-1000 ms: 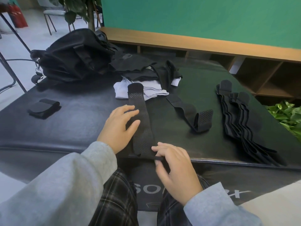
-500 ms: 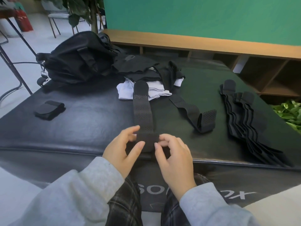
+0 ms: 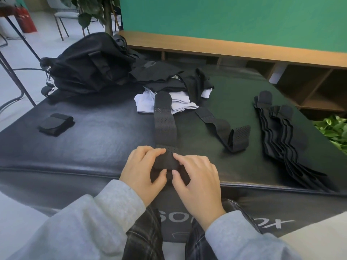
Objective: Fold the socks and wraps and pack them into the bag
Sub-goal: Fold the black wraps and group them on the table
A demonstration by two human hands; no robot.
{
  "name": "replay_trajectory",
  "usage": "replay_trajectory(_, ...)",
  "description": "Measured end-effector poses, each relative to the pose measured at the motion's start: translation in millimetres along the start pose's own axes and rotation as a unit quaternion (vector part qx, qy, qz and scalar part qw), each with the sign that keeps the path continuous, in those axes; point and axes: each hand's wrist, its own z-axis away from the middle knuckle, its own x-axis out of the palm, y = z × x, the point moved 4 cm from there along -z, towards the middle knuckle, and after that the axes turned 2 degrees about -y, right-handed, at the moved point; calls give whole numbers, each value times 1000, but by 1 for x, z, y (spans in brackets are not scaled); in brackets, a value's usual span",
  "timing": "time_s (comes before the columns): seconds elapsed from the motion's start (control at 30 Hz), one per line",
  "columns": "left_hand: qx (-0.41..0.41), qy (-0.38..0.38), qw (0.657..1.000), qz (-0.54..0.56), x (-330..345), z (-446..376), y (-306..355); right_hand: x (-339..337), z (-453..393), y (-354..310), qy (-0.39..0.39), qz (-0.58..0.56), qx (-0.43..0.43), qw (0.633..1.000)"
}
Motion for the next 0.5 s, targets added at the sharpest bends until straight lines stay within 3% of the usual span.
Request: replay_trajectory(0.5, 24, 31, 999, 6, -3, -1, -2, 1, 6, 2, 28, -32, -7, 999)
